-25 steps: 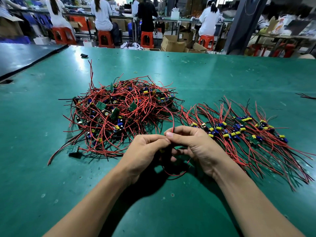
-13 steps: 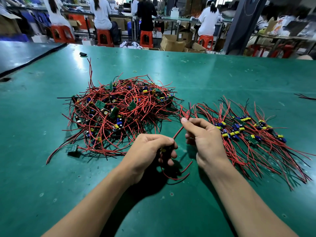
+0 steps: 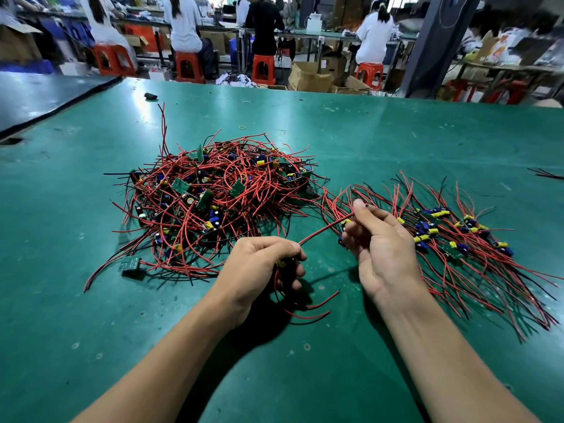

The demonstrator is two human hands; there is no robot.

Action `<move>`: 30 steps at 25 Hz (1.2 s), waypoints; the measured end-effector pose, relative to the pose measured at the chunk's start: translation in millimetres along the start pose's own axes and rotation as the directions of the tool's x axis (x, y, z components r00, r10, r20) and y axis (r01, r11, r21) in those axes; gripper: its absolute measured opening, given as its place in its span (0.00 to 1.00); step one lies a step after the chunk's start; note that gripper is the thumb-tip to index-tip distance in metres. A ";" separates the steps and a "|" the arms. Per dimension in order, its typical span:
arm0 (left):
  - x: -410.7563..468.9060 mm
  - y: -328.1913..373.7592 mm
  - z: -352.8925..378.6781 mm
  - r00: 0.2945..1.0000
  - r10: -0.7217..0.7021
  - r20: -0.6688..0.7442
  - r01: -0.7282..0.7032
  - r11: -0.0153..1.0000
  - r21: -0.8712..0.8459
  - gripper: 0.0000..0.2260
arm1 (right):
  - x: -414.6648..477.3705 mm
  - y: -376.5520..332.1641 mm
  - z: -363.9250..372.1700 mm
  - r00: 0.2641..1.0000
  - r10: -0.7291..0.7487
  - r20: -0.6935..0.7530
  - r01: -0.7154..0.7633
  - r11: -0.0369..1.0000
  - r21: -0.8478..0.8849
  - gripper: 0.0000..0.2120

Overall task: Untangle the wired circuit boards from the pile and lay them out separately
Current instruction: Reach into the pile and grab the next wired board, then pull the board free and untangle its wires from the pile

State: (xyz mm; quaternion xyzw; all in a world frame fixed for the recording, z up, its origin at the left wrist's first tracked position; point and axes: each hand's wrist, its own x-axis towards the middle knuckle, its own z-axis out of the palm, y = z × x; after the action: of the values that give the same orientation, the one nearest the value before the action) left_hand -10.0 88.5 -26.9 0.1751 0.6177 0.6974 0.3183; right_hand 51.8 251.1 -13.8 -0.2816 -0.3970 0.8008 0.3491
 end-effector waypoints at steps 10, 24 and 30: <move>1.1 -3.3 1.1 0.999 0.015 -0.041 -0.014 1.000 0.017 0.11 | 2.5 9.5 -8.4 0.897 -0.437 0.060 0.433 0.845 -0.315 0.09; 1.0 -2.9 2.6 0.995 0.039 -0.090 -0.039 0.999 0.003 0.10 | -8.6 15.5 -1.6 0.906 0.237 0.351 -0.118 0.938 -0.327 0.14; 0.5 0.6 1.9 1.000 -0.010 -0.020 0.009 0.999 -0.044 0.11 | -17.7 19.0 2.7 0.845 0.323 0.425 -0.158 0.912 -0.379 0.04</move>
State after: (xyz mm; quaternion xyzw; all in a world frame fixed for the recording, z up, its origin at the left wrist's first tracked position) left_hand -9.3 90.2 -26.0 0.1580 0.6062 0.7112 0.3189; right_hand 54.0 227.6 -25.1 -0.1772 -0.5600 0.8050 0.0832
